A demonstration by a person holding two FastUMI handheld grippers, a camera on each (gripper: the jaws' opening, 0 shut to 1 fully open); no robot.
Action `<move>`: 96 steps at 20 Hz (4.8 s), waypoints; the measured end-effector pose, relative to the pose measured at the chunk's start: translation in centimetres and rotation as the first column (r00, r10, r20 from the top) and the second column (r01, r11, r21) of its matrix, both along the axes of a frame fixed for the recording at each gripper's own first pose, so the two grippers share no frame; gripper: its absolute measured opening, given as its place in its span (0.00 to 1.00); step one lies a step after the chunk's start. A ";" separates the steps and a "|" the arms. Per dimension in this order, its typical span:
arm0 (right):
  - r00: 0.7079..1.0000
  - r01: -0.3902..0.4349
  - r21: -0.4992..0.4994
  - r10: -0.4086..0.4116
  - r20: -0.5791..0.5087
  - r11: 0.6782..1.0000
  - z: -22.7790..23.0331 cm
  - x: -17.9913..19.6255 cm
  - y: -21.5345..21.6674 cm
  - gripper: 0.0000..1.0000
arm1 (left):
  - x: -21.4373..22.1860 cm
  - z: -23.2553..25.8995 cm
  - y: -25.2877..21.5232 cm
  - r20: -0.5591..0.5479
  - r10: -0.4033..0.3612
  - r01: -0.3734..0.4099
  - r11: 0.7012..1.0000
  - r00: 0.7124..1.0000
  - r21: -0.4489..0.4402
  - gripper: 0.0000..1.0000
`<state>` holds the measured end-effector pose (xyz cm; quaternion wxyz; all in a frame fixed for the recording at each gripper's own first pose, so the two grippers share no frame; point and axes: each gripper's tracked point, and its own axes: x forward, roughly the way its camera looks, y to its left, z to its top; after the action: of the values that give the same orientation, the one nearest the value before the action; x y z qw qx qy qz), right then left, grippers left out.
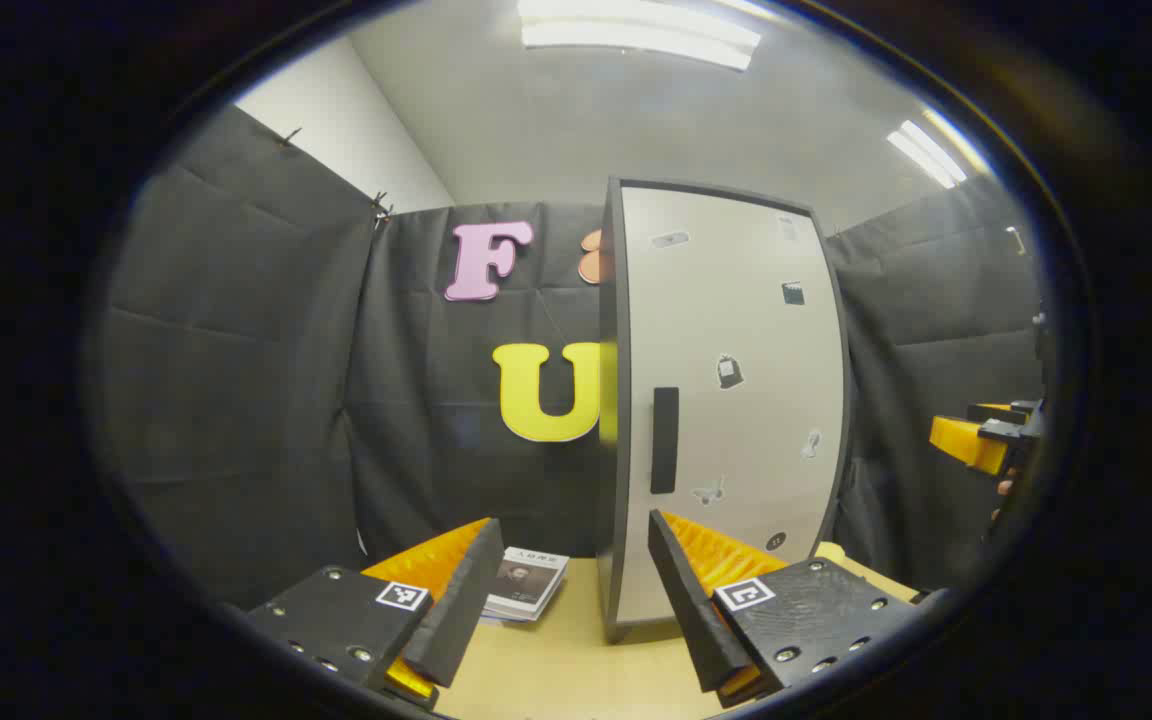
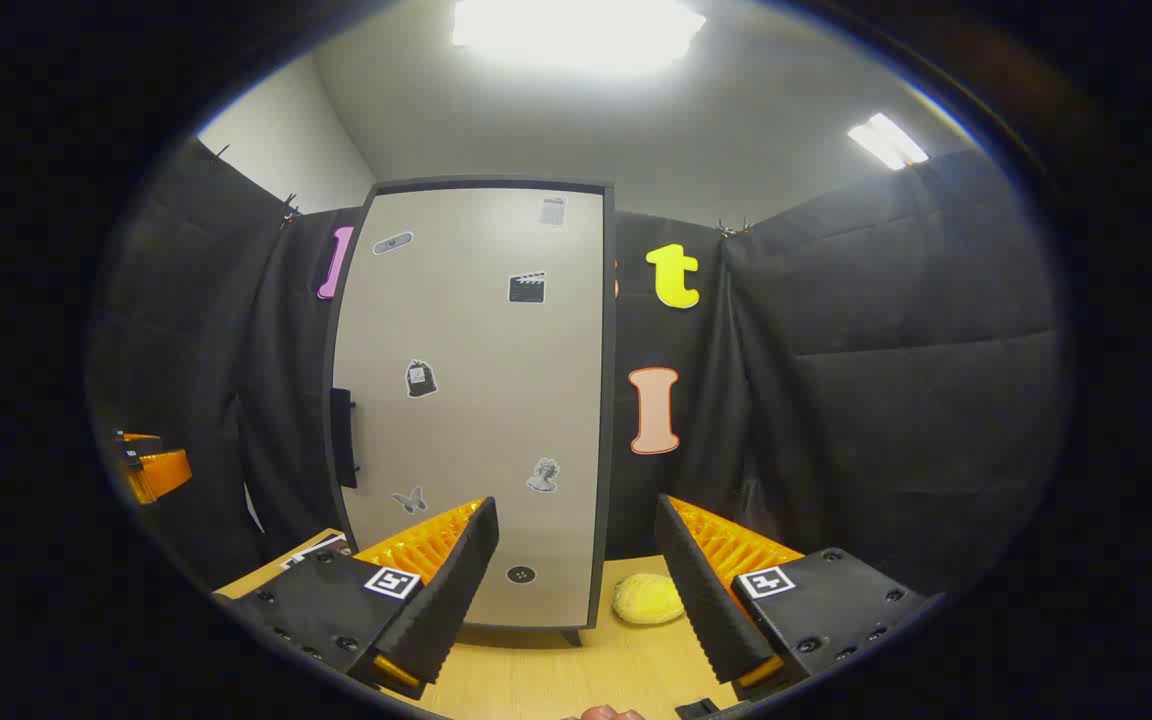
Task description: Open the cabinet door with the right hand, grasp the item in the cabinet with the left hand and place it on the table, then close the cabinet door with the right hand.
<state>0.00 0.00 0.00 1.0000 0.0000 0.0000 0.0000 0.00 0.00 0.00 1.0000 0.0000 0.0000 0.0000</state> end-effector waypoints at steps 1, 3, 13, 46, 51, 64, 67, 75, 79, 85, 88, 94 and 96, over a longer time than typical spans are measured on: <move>1.000 -0.005 0.004 0.005 -0.004 1.000 0.0 0.0 0.1 0.99 | -0.1 -0.2 0.2 -0.003 0.002 -0.002 1.000 1.000 -0.002 0.86; 1.000 -0.012 0.003 0.012 -0.011 1.000 -0.2 0.0 0.3 1.00 | -0.2 -0.5 0.3 -0.009 0.002 -0.002 1.000 1.000 -0.004 0.86; 0.998 -0.027 0.018 0.028 -0.051 0.999 -1.3 0.7 1.0 0.99 | 0.3 -2.2 0.0 -0.047 -0.003 0.001 0.999 0.999 -0.037 0.86; 0.955 -0.296 0.085 0.293 0.044 0.951 6.1 13.1 22.1 0.96 | -2.6 -9.3 7.8 -0.190 0.170 -0.182 0.982 0.967 -0.047 0.88; 0.956 -0.291 0.077 0.293 -0.018 0.954 3.7 15.7 25.5 0.99 | -3.0 -10.7 9.7 -0.214 0.205 -0.224 0.972 0.955 -0.067 0.88; 0.966 -0.176 0.063 0.185 -0.183 0.982 -2.9 20.5 27.9 0.94 | -5.2 -13.6 12.1 -0.287 0.253 -0.283 0.957 0.924 -0.067 0.88; 0.960 -0.194 0.067 0.204 -0.192 0.979 -3.3 20.5 28.8 0.75 | -5.6 -13.4 12.4 -0.284 0.265 -0.293 0.954 0.922 -0.061 0.86; 0.974 -0.137 0.040 0.142 -0.176 0.990 -3.9 20.0 29.3 0.33 | -6.4 -13.4 11.9 -0.292 0.265 -0.290 0.956 0.919 -0.047 0.86; 0.961 -0.204 0.027 0.205 -0.184 0.979 -3.9 19.8 29.6 0.20 | -6.8 -13.0 12.0 -0.284 0.267 -0.288 0.957 0.921 -0.036 0.88; 0.944 -0.280 0.008 0.277 -0.178 0.960 -4.0 19.1 29.6 0.10 | -7.0 -12.6 11.2 -0.266 0.280 -0.305 0.951 0.922 -0.054 0.86; 0.929 -0.327 0.008 0.323 -0.181 0.945 -3.8 18.0 29.5 0.10 | -7.2 -12.0 10.6 -0.252 0.291 -0.313 0.949 0.923 -0.049 0.86; 0.891 -0.418 0.030 0.416 -0.182 0.908 -3.2 14.0 28.0 0.10 | -8.7 -10.3 8.3 -0.234 0.302 -0.314 0.949 0.924 -0.015 0.86; 0.877 -0.445 0.035 0.444 -0.186 0.895 -3.0 12.7 27.4 0.10 | -9.5 -10.1 6.7 -0.242 0.290 -0.301 0.954 0.926 -0.007 0.88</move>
<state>12.71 27.43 -2.96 0.9687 -0.0044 0.0951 0.2294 -9.53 6.71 -10.05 0.9810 -0.0221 0.1202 0.1506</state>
